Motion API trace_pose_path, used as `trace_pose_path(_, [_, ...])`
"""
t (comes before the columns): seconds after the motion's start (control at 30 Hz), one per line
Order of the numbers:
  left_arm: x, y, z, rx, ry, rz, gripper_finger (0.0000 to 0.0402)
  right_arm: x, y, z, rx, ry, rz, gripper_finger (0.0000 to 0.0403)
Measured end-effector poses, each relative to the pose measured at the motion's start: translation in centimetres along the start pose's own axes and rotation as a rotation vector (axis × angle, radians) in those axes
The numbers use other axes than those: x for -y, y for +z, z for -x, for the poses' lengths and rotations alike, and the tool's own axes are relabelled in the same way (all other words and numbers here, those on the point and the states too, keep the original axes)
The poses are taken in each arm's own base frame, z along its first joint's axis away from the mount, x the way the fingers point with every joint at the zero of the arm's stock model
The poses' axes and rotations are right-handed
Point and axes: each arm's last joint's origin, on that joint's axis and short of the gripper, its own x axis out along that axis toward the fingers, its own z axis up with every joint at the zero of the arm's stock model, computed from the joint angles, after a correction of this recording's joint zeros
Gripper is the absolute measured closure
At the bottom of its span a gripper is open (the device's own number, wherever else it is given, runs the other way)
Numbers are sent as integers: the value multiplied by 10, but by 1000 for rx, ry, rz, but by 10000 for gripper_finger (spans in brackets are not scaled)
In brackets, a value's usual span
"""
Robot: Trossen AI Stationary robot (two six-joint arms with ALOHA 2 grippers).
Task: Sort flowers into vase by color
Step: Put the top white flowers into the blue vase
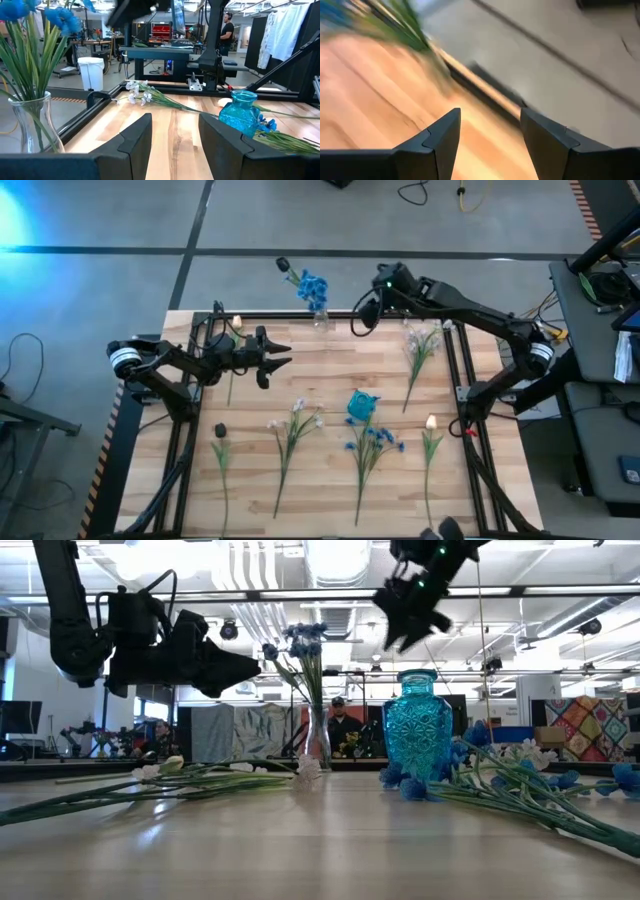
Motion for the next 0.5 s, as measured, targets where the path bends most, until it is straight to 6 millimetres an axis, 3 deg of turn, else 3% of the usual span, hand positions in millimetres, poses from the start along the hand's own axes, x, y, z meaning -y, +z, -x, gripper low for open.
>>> trace_pose_path(0.33, [1, -3, 2, -21, 1, 11, 253, 5, -82, -38, -337, -136, -241, 204])
trace_pose_path(0.5, [1, -4, 2, -23, 1, 12, 253, 6, -125, -44, -432, -192, -333, 204])
